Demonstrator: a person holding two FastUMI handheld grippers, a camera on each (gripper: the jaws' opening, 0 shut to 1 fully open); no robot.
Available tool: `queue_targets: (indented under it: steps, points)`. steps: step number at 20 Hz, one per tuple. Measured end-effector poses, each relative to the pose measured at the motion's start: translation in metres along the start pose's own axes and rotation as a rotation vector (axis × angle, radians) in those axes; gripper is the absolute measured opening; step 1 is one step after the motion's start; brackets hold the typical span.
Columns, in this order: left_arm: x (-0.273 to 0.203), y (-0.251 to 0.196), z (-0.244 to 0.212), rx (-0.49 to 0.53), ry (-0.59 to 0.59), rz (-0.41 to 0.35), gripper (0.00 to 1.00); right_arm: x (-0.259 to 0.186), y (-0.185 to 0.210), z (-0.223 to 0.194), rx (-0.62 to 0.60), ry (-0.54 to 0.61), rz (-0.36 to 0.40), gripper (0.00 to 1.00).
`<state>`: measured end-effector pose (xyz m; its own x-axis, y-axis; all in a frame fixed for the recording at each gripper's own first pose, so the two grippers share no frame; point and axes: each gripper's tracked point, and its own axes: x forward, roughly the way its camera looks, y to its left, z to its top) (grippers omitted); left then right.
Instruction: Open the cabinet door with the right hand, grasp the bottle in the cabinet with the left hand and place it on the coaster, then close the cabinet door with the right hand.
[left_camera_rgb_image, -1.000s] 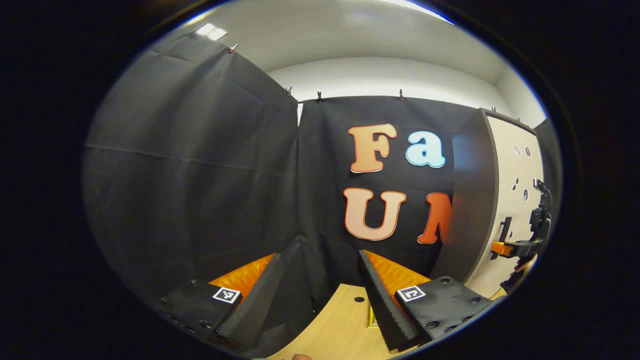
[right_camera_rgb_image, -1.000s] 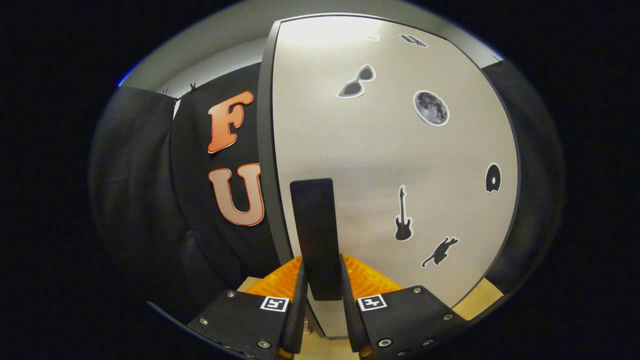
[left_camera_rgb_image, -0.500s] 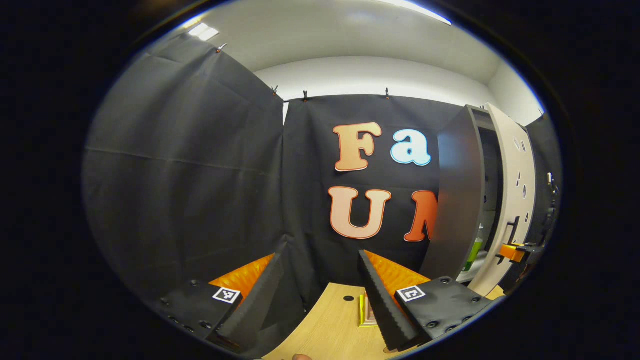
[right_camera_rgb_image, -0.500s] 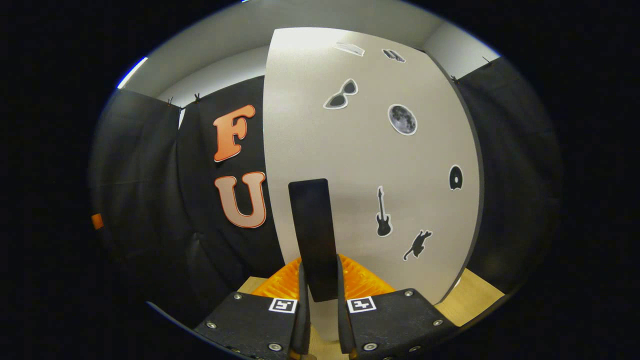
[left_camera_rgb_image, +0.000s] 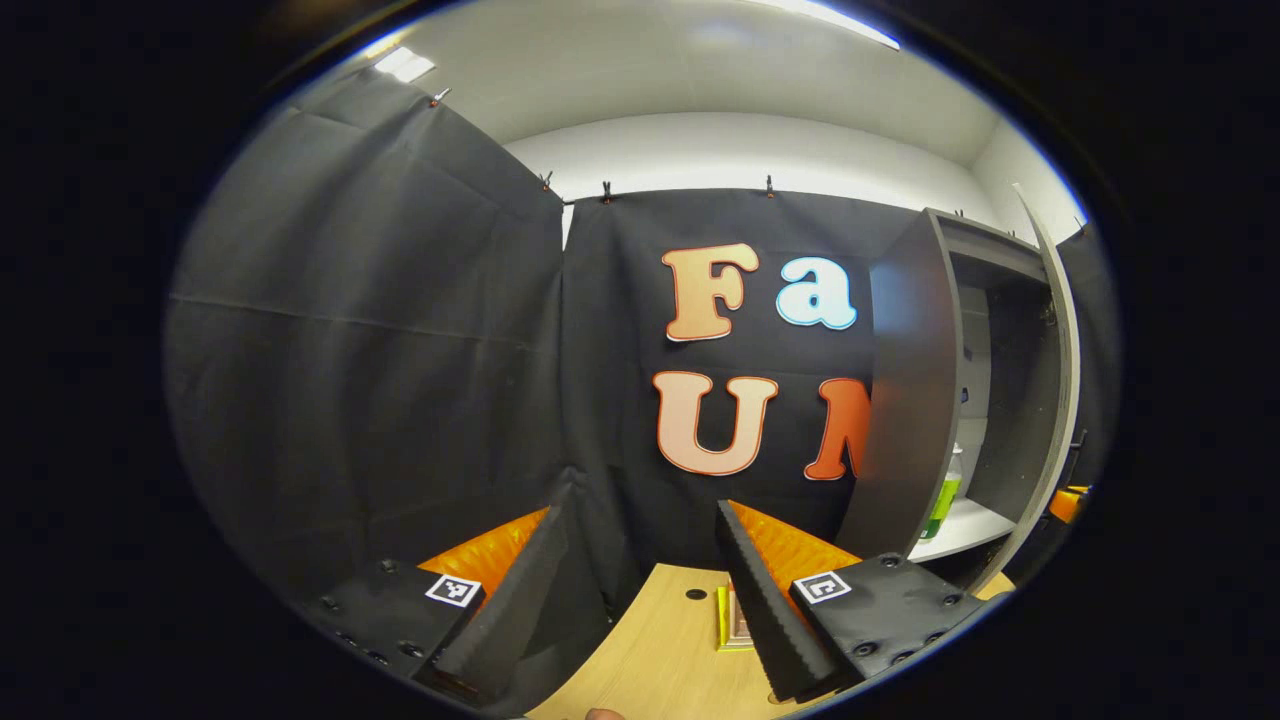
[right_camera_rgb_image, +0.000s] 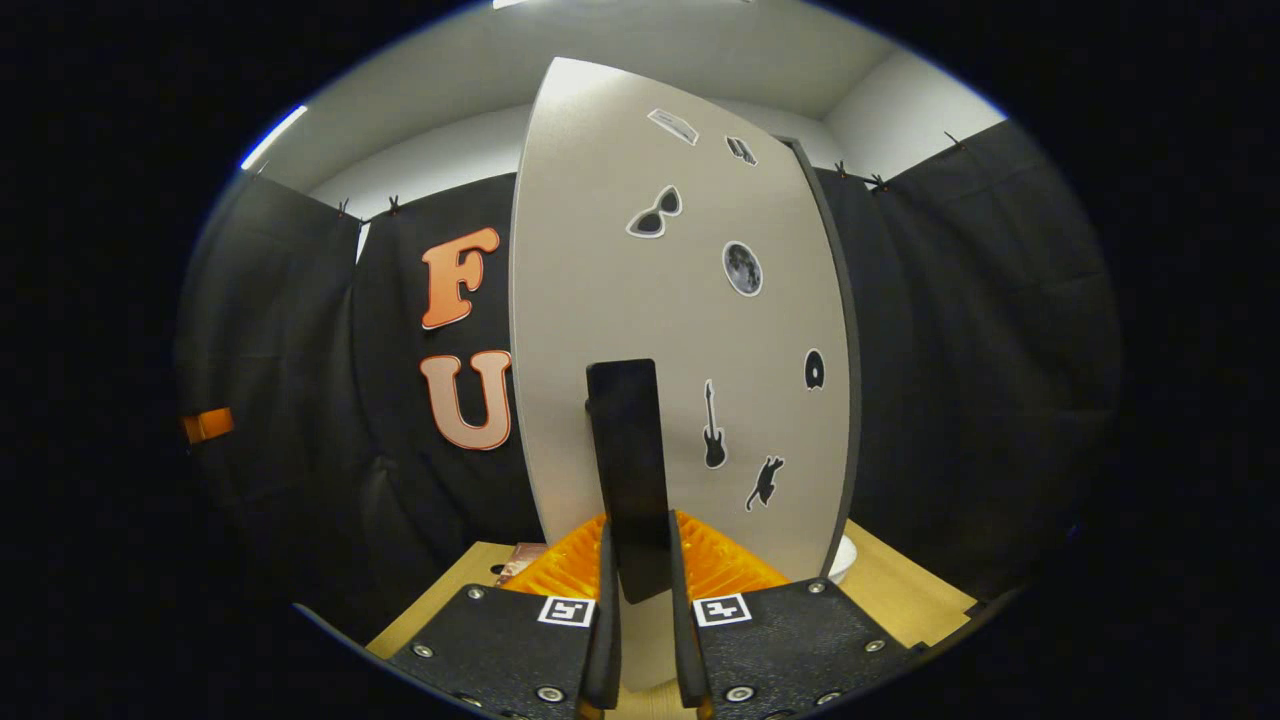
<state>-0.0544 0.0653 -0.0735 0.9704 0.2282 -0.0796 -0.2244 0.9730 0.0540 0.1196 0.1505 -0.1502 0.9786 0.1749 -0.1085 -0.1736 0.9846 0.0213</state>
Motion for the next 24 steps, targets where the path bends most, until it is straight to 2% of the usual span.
queue_targets:
  steps: [8, 10, 12, 16, 22, 24]
  points:
    - [0.013, -0.065, -0.005, -0.011, -0.002, -0.122, 0.96, -0.029, -0.040, 0.001, 0.012, 0.005, -0.069, 0.21]
    - [0.015, -0.087, -0.005, -0.017, -0.005, -0.154, 0.98, -0.033, -0.043, 0.000, 0.031, 0.013, -0.064, 0.21]
    - [0.014, -0.110, -0.006, -0.022, -0.009, -0.180, 0.98, -0.035, -0.045, -0.001, 0.019, 0.013, -0.058, 0.14]
    - [0.009, -0.161, -0.006, -0.012, -0.006, -0.231, 0.98, -0.044, -0.057, -0.004, 0.039, 0.021, -0.023, 0.14]
    - [-0.009, -0.244, -0.013, -0.026, 0.000, -0.287, 0.96, -0.058, -0.084, -0.006, 0.042, 0.019, -0.030, 0.14]
    - [-0.014, -0.273, -0.016, -0.023, 0.001, -0.300, 0.98, -0.059, -0.096, -0.009, 0.048, 0.030, -0.031, 0.09]
